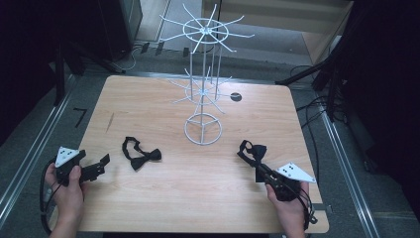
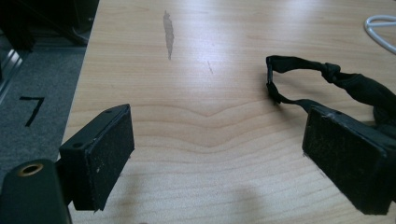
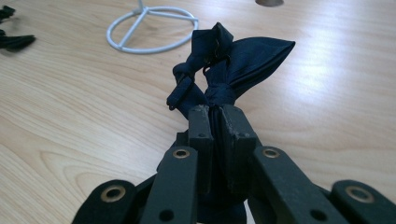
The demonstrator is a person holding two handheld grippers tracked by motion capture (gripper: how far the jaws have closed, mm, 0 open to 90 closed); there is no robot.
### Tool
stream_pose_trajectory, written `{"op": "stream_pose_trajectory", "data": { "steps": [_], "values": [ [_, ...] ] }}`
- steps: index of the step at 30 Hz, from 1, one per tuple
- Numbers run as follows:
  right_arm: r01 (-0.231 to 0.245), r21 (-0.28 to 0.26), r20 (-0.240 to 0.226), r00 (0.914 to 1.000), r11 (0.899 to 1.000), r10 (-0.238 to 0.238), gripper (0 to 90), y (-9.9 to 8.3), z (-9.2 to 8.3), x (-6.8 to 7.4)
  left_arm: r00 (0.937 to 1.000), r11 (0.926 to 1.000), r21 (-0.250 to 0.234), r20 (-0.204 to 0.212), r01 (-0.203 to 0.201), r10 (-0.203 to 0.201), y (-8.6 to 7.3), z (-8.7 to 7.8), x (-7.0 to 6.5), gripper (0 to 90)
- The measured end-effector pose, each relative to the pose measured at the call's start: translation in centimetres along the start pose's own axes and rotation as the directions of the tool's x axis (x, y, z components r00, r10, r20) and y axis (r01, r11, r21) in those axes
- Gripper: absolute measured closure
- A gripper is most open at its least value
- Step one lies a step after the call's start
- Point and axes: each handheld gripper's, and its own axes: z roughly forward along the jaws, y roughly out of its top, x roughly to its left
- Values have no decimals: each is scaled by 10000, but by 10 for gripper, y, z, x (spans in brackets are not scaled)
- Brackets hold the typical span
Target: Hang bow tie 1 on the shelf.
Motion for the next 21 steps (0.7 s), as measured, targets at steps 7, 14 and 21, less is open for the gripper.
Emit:
{"op": "stream_pose_trajectory", "data": {
  "steps": [7, 14, 21],
  "values": [
    [283, -21, -372, 9989, 9996, -283, 842, 15, 4, 8, 9983, 9994, -352, -581, 72, -92, -1, -2, -2, 97],
    [410, -304, -444, 9981, 9987, -423, 842, 38, 8, 11, 9985, 9989, -464, -537, 90, -115, -2, -3, -2, 98],
    [61, -167, -541, 9985, 9998, -70, 841, 51, 15, 4, 9992, 9983, -577, -394, -7, -15, -3, -5, -2, 98]
  ]
}}
